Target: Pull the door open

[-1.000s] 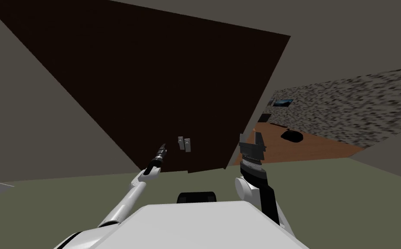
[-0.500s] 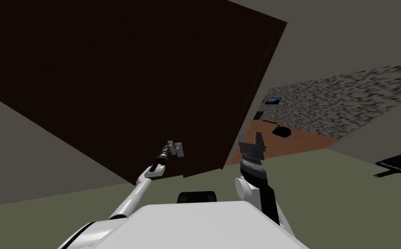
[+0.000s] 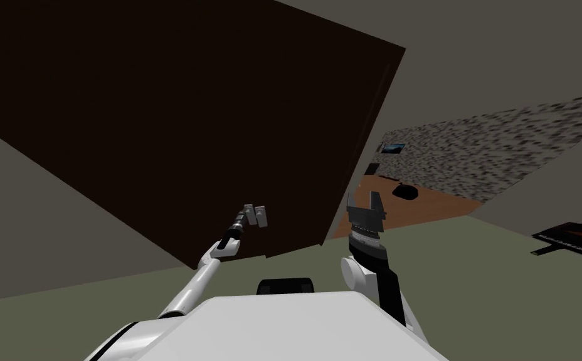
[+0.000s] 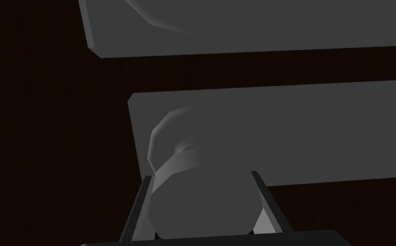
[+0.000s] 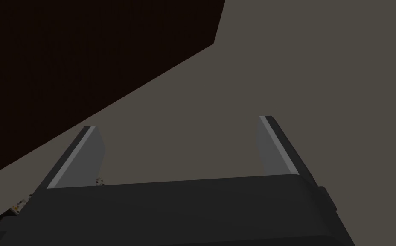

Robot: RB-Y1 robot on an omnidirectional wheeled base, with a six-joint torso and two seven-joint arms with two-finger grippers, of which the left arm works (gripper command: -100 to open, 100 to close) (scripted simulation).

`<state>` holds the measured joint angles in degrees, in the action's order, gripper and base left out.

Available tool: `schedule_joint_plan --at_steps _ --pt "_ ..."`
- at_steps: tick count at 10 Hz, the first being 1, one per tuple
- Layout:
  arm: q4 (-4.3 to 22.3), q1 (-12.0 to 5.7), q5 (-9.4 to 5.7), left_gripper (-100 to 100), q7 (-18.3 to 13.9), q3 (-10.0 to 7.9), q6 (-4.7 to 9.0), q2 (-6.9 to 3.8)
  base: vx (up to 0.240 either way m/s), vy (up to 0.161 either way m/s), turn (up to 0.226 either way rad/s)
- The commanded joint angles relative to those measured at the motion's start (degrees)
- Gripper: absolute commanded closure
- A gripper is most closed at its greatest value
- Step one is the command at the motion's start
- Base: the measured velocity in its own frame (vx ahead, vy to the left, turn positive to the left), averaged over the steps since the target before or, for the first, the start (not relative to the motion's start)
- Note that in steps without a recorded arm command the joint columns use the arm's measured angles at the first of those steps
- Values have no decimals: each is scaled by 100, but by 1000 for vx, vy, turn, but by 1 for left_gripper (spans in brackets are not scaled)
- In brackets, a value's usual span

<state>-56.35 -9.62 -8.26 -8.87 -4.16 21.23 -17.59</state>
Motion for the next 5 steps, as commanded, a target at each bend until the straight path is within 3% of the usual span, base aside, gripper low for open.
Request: schedule_joint_plan --at_steps 1,3,4,5 --pt "44 101 -23 100 -12 -111 -9 -143 -94 82 173" --pt "70 184 -40 100 -35 -176 -10 -260 -185 131 116" --pt "174 113 -31 -100 -39 -109 66 -204 -216 10 16" --pt "151 128 -31 -100 -53 -88 68 -200 -207 -49 9"
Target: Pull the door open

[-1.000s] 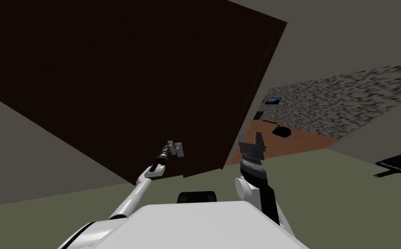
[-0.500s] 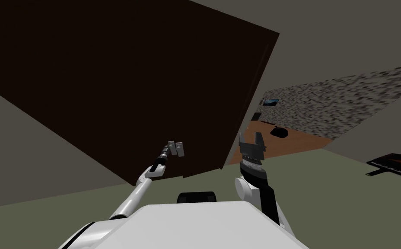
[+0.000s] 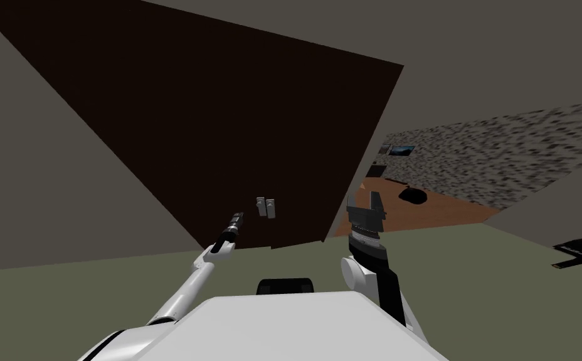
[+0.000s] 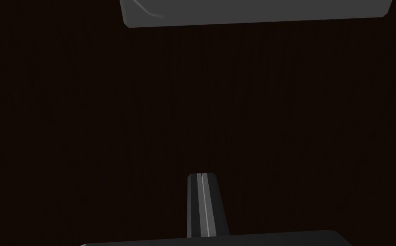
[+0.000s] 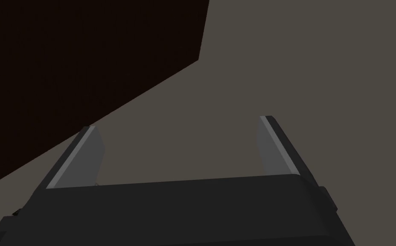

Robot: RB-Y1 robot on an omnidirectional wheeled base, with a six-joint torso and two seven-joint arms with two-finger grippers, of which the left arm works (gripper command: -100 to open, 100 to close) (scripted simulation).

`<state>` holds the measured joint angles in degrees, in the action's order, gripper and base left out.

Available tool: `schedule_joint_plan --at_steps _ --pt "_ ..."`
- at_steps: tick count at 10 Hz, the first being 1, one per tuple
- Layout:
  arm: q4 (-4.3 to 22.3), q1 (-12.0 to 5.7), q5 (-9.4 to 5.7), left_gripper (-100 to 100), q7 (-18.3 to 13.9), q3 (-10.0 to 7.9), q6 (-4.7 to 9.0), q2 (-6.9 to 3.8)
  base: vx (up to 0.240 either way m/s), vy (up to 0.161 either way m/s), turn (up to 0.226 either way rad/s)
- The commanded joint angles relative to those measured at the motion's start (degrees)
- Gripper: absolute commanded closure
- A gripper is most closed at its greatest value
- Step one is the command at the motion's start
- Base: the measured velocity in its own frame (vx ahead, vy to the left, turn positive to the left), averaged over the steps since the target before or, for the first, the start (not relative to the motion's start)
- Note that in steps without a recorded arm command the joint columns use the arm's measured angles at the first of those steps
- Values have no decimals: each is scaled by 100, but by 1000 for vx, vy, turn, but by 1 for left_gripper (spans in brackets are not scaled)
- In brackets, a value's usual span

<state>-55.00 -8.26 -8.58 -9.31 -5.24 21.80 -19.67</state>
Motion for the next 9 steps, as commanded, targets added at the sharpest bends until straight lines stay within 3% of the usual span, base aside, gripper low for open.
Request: schedule_joint_plan --at_steps 1,4,5,6,9 --pt "-11 6 1 -100 -22 47 14 13 -199 -75 4" --pt "-142 -3 12 -100 -76 190 30 74 -205 -74 -36" --pt "-218 -86 28 -100 -91 287 42 141 -97 -130 -185" --pt "-161 -44 23 -100 -69 226 49 123 -25 -69 -33" --pt "-6 154 -37 -100 -35 -104 37 -145 -31 92 193"
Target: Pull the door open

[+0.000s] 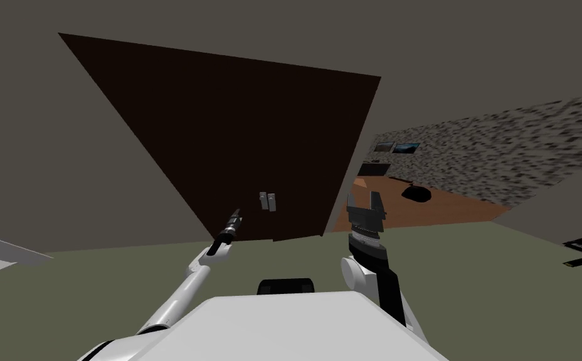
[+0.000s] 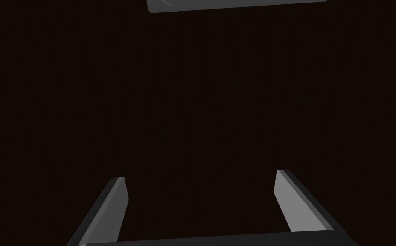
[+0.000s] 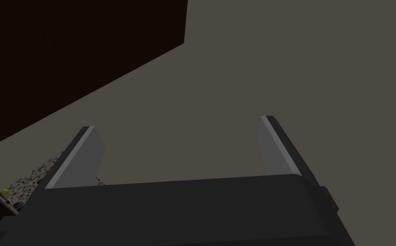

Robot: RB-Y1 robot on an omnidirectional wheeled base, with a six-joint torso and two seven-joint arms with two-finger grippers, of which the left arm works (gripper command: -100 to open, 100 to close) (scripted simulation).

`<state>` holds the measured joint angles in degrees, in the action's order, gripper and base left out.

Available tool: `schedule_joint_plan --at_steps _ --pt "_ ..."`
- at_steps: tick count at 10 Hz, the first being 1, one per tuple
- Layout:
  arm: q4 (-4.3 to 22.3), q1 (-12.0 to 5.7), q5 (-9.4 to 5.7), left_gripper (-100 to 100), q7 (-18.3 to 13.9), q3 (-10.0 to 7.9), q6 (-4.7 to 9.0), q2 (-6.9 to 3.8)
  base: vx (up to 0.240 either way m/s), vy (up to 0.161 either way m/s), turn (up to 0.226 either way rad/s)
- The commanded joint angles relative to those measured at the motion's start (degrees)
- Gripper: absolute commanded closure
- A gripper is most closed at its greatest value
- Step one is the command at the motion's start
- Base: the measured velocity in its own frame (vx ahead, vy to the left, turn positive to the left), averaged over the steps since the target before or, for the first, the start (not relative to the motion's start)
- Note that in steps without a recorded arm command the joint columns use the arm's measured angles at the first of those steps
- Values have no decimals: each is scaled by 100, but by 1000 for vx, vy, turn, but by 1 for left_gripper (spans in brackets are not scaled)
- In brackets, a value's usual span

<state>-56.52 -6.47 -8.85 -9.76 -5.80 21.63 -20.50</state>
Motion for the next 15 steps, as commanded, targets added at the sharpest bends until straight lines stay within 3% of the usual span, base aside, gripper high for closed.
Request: schedule_joint_plan --at_steps 1,3,5,7,10,11,12,13,15 --pt "167 -8 -17 -100 14 -88 54 -93 25 80 75" --pt "249 36 -41 -100 43 -245 63 -195 86 51 60" --pt "257 7 -39 -100 55 -249 73 -175 167 48 -1" --pt "240 -61 -25 -100 64 -196 87 -100 189 2 -98" --pt "145 -268 25 -100 70 45 121 167 211 -94 -163" --pt "128 -300 33 -100 70 85 125 209 179 -158 -164" --pt "131 -271 26 -100 72 44 109 179 82 -60 -27" --pt "131 -271 26 100 72 44 109 179 -9 2 27" --pt "131 -271 26 100 72 44 109 179 -27 25 -1"
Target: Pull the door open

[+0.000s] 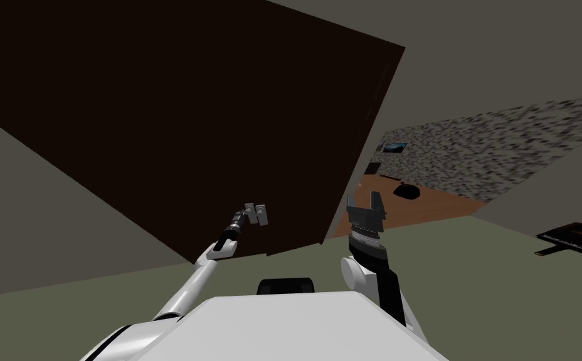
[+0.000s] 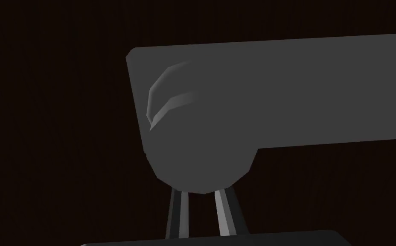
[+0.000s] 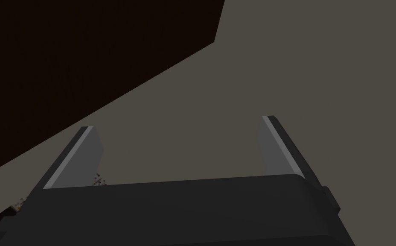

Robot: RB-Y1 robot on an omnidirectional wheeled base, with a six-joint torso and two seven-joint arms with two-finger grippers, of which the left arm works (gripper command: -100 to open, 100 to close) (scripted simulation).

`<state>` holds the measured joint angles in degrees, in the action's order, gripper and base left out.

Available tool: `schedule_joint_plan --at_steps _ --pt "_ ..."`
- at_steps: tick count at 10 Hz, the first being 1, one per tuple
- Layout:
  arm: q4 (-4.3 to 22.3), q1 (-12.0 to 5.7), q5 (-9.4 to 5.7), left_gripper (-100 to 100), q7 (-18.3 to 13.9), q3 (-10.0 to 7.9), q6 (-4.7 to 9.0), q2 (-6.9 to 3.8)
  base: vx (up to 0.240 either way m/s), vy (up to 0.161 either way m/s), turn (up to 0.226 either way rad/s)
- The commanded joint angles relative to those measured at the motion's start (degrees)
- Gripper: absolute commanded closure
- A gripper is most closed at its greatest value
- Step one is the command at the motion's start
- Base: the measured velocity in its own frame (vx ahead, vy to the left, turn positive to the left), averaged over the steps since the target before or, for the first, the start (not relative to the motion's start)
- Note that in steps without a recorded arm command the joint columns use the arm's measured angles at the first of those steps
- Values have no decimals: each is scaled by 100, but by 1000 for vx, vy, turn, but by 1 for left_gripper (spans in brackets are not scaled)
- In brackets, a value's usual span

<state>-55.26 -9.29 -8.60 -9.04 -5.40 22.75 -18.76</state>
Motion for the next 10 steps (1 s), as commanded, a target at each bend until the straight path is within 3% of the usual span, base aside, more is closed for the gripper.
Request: schedule_joint_plan --at_steps 1,3,4,6,10 --pt "5 11 1 100 0 4 -3 4 -21 17 3" --pt "5 11 1 100 0 4 -3 4 -6 4 1" --pt "43 109 -21 -100 -7 -96 -19 -113 -136 110 191" --pt "50 163 -31 -100 -19 -127 -29 -165 -182 136 105" --pt "-7 212 -26 -100 -65 -51 -50 -170 -189 -4 14"
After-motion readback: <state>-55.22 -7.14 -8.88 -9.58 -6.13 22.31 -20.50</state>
